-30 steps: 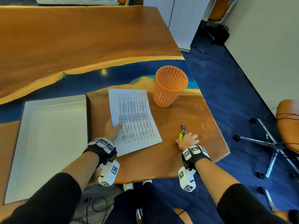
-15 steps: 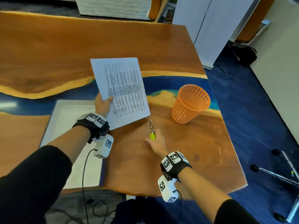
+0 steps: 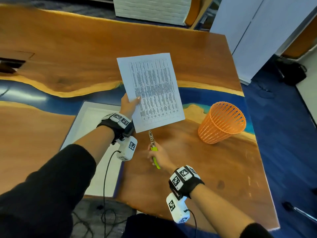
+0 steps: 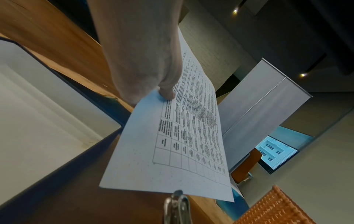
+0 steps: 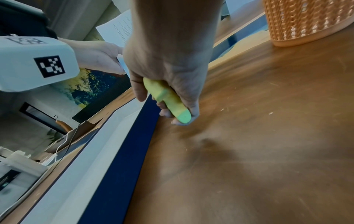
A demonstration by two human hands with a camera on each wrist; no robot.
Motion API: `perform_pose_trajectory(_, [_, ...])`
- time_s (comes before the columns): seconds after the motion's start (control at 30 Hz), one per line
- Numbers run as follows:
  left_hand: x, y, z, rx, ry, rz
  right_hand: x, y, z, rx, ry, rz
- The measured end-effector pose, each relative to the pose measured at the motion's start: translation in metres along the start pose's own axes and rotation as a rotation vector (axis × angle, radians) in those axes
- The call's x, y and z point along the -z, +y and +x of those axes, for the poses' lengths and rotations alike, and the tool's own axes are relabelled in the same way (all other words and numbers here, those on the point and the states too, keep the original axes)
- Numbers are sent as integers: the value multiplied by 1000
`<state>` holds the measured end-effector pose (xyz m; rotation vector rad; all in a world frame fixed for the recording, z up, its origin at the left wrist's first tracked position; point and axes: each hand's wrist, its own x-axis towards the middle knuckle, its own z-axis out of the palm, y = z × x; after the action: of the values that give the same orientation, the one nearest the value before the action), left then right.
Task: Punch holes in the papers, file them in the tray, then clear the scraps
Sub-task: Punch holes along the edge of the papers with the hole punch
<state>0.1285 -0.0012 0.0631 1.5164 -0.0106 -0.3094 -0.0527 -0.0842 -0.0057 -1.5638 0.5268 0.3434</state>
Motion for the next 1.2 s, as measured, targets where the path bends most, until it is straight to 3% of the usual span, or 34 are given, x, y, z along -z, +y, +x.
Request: perform_pose_trajectory(1.2, [-20,-22,-7,46,-82,-46,-1,1,1,-18,75,-97])
